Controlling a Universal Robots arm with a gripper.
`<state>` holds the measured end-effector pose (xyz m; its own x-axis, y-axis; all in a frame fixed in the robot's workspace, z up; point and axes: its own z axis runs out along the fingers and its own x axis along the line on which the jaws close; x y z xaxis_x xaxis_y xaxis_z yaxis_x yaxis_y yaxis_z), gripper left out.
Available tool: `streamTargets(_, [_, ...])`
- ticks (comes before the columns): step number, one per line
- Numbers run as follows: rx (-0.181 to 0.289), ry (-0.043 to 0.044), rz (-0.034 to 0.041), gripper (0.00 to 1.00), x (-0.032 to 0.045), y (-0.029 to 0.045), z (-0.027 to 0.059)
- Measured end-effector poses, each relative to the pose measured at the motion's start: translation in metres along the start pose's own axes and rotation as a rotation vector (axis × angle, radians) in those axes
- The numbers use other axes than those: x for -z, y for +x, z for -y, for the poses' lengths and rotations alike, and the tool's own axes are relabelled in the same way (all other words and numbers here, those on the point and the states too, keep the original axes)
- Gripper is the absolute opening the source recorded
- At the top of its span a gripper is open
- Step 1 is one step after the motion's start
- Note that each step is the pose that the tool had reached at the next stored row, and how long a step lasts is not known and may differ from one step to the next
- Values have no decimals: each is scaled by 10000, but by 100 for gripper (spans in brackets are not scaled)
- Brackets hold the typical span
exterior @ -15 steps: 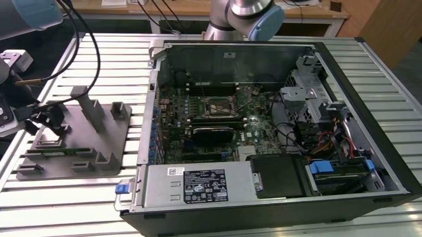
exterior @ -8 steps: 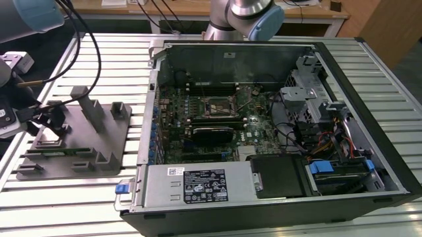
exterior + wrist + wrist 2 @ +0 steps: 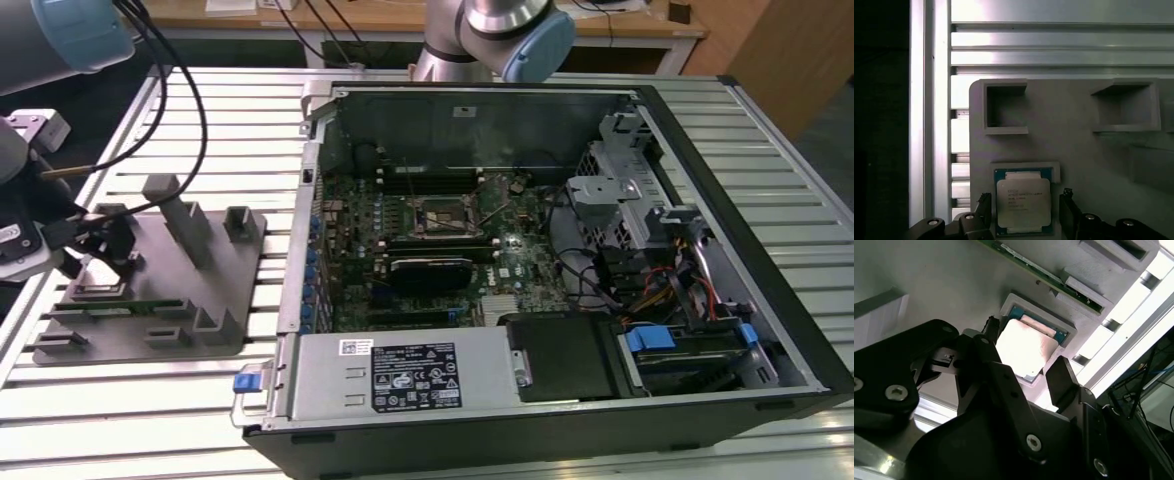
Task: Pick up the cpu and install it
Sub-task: 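Pick up the cpu and move it towards the insertion slot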
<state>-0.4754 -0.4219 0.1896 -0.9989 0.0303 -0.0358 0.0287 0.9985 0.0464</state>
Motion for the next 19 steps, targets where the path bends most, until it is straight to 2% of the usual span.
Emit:
streamTargets(9, [254,-19,-2,65,-49,1,1])
streamTargets(19, [284,-20,-5,65,-73,3,-15])
